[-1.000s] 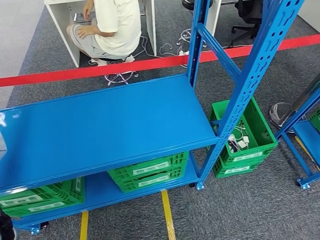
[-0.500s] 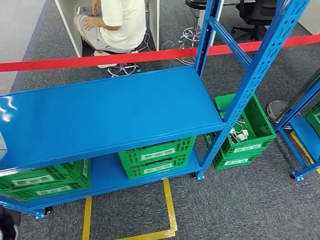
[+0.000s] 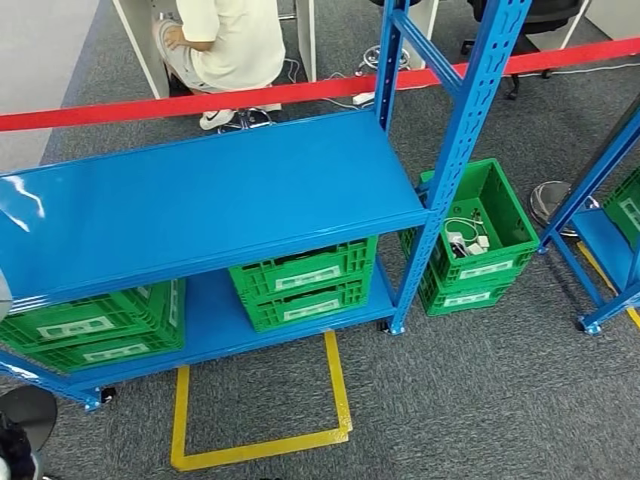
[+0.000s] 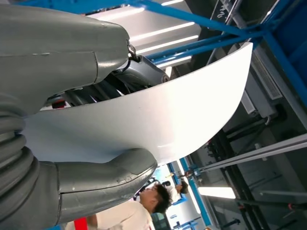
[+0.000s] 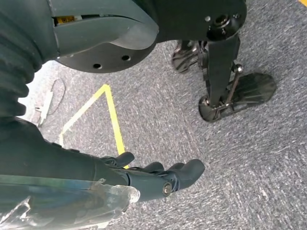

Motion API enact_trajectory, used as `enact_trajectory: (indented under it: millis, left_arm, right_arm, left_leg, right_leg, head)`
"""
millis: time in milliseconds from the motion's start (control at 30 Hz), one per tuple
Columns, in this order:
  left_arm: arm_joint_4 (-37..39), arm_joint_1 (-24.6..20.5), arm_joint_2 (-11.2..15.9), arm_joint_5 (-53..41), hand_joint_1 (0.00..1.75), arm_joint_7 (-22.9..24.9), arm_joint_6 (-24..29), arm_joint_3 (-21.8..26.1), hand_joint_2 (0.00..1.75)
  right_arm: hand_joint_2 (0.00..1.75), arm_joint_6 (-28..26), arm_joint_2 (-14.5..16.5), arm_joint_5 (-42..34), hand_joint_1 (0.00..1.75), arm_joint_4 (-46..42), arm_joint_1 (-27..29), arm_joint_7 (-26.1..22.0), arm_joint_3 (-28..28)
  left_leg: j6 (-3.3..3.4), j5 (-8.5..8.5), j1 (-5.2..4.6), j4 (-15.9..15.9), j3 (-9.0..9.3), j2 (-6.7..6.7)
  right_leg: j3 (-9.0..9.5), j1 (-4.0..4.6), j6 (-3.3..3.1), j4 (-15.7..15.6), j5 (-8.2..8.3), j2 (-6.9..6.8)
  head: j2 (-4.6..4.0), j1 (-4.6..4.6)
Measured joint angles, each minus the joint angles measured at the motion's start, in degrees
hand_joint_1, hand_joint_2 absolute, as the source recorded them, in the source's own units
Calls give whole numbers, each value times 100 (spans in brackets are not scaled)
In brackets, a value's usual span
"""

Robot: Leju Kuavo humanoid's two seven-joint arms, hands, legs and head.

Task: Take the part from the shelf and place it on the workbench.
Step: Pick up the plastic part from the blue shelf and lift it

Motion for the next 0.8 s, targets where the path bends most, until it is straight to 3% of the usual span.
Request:
enact_trajectory:
  millis: [33, 100, 133, 167, 233, 267, 300, 367, 400, 433, 467, 533, 600, 633, 667, 733, 767, 800]
  left_arm:
    - [0, -3, -1, -13, 175, 0, 1, -1, 175]
    - [-2, -14, -1, -16, 175, 0, 3, -2, 175]
    - [-4, -16, -1, -13, 175, 0, 4, -2, 175]
    - [-5, -17, -1, -10, 175, 0, 3, -1, 175]
    - [-7, -16, -2, -6, 175, 0, 2, 2, 175]
    - [-7, -18, -3, -3, 175, 0, -2, 2, 175]
    - [-7, -21, -4, 0, 175, 0, -7, 2, 175]
    - [-6, -22, -5, 5, 175, 0, -24, 2, 175]
    - [-5, -22, -5, 6, 175, 0, -31, 3, 175]
    - [-4, -22, -7, 7, 175, 0, -37, 3, 175]
    - [-3, -22, -8, 11, 175, 0, -42, 4, 175]
    - [-2, -23, -10, 23, 175, 0, -48, 4, 175]
    - [-2, -25, -11, 33, 175, 0, -51, 5, 175]
    - [-2, -29, -13, 35, 175, 0, -51, 7, 175]
    - [-2, -31, -14, 38, 175, 0, -53, 8, 175]
    - [-2, -33, -16, 47, 175, 0, -56, 15, 175]
    - [-1, -31, -15, 51, 175, 0, -58, 22, 175]
    - [-1, -33, -13, 56, 175, 0, -58, 33, 175]
  right_arm:
    - [175, 11, 0, -5, 0, 0, -5, -29, 2]
    - [175, 25, 0, -16, 0, 0, -12, -50, 3]
    - [175, 27, -1, -19, 0, 0, -12, -43, 3]
    - [175, 28, -1, -19, 0, 0, -8, -27, 5]
    - [175, 27, -1, -16, 0, 1, 9, 16, 13]
    - [175, 27, 1, -14, 0, 1, 17, 33, 18]
    - [175, 27, 4, -13, 0, 2, 21, 44, 25]
    - [175, 28, 12, -8, 0, 2, 19, 50, 37]
    - [175, 29, 15, -5, 0, 2, 15, 49, 42]
    - [175, 28, 15, -2, 0, 2, 9, 49, 46]
    - [175, 28, 15, 1, 0, 2, 4, 49, 54]
    - [175, 28, 15, 5, 0, 2, -3, 49, 71]
    - [175, 28, 11, 7, 0, 2, -17, 49, 83]
    - [175, 29, 9, 8, 0, 2, -25, 48, 85]
    - [175, 28, 8, 8, 0, 2, -28, 47, 86]
    - [175, 28, 15, 10, 0, 2, -24, 50, 89]
    - [175, 28, 19, 13, 0, 2, -23, 55, 89]
    - [175, 26, 23, 16, 0, 2, -22, 60, 90]
  left_leg:
    - [7, 108, 1, -363, 306, 0]
    - [50, 117, -12, -1170, 877, -6]
    - [86, 68, -23, -1422, 1027, -9]
    - [133, 42, -39, -1528, 1063, -11]
    - [242, 103, -43, -1523, 980, -1]
    - [298, 152, -41, -1520, 936, 7]
    - [347, 208, -38, -1523, 881, 16]
    - [403, 331, -56, -1518, 739, 22]
    - [414, 397, -70, -1515, 654, 22]
    - [419, 462, -84, -1511, 567, 22]
    - [420, 526, -98, -1508, 483, 21]
    - [413, 644, -121, -1507, 343, 17]
    - [378, 746, -123, -1504, 252, 21]
    - [350, 796, -111, -1509, 229, 30]
    - [315, 849, -94, -1523, 214, 40]
    - [246, 922, -72, -1566, 192, 44]
    - [208, 850, -76, -1537, 165, 32]
    - [172, 670, -83, -1409, 115, 19]
  right_leg:
    - [-67, -4, 26, 6, 59, 2]
    - [-169, 8, 84, 27, 168, 7]
    - [-199, 17, 113, 30, 225, 8]
    - [-222, 22, 141, 24, 280, 7]
    - [-256, 9, 199, 21, 316, 7]
    - [-299, 1, 228, 105, 195, 7]
    - [-369, -5, 254, 310, -31, 6]
    - [-565, -10, 288, 1032, -620, 5]
    - [-637, -8, 295, 1409, -813, 5]
    - [-643, -3, 290, 1658, -870, 6]
    - [-550, 5, 272, 1712, -799, 6]
    - [-50, 41, 188, 1180, -490, 8]
    - [585, 97, 75, 260, -454, 4]
    - [780, 125, 47, -58, -498, 6]
    - [862, 149, 31, -240, -540, 10]
    - [838, 153, 22, -345, -436, 12]
    - [807, 137, 6, -383, -367, 4]
    - [773, 111, -7, -413, -293, -7]
  head:
    - [0, 0]
    - [0, -2]
    - [0, -2]
    - [0, -2]
    - [0, 2]
    - [0, 7]
    - [0, 13]
    - [0, 20]
    - [0, 21]
    - [0, 20]
    - [0, 19]
    - [0, 17]
    - [0, 15]
    - [0, 13]
    - [0, 15]
    - [0, 20]
    - [0, 20]
    - [0, 10]
